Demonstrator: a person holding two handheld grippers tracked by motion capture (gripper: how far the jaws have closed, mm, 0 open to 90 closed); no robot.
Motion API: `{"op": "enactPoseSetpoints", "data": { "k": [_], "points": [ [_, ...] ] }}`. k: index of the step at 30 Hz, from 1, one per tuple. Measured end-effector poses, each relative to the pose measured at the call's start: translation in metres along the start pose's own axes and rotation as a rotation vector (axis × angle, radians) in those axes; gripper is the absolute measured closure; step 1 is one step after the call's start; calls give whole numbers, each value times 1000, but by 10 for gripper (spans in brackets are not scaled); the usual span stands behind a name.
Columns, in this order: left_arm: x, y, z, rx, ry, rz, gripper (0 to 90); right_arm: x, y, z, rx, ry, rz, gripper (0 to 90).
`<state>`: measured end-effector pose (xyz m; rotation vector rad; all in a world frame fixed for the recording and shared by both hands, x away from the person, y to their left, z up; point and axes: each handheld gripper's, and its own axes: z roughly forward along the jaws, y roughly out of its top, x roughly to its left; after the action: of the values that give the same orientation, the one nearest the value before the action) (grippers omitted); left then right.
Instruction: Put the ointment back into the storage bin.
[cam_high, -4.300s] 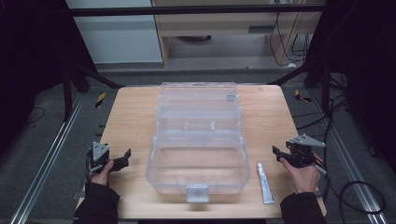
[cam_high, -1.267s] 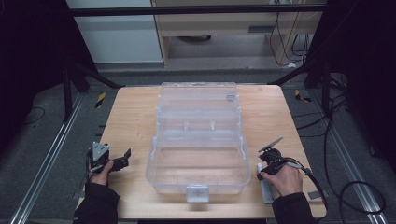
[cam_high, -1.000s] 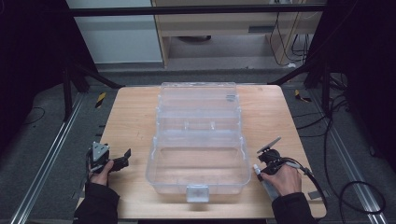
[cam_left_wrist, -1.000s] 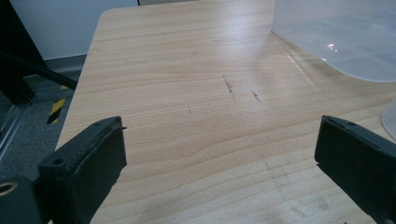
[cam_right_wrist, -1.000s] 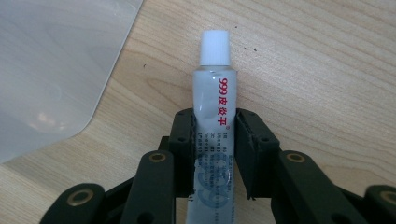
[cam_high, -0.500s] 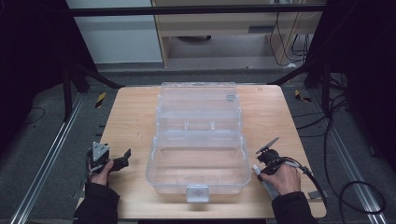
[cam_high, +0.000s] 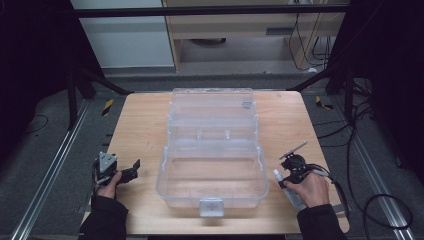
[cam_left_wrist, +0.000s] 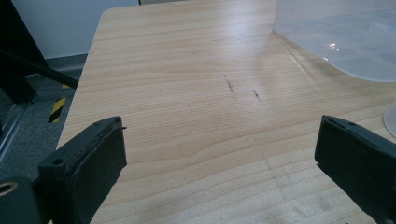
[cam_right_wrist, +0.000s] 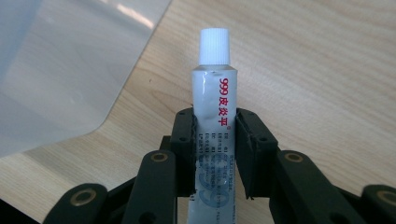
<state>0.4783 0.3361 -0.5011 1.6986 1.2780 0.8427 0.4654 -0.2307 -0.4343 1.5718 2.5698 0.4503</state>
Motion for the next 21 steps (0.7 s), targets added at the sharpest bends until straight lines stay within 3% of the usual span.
{"op": "enactPoseSetpoints", "data": {
  "k": [5, 9, 14, 15, 21],
  "points": [
    [0, 0, 0, 1, 1, 3, 15, -4, 5, -16, -73, 9, -14, 700],
    [0, 0, 0, 1, -1, 2, 15, -6, 6, -22, -94, 9, 1, 700],
    [0, 0, 0, -1, -2, 5, 15, -9, 9, -33, -135, 3, -14, 701],
    [0, 0, 0, -1, -4, 6, 15, -9, 11, -39, -156, 2, -37, 701],
    [0, 0, 0, -1, -4, 6, 15, -12, 13, -50, -193, 15, -66, 701]
  ]
}}
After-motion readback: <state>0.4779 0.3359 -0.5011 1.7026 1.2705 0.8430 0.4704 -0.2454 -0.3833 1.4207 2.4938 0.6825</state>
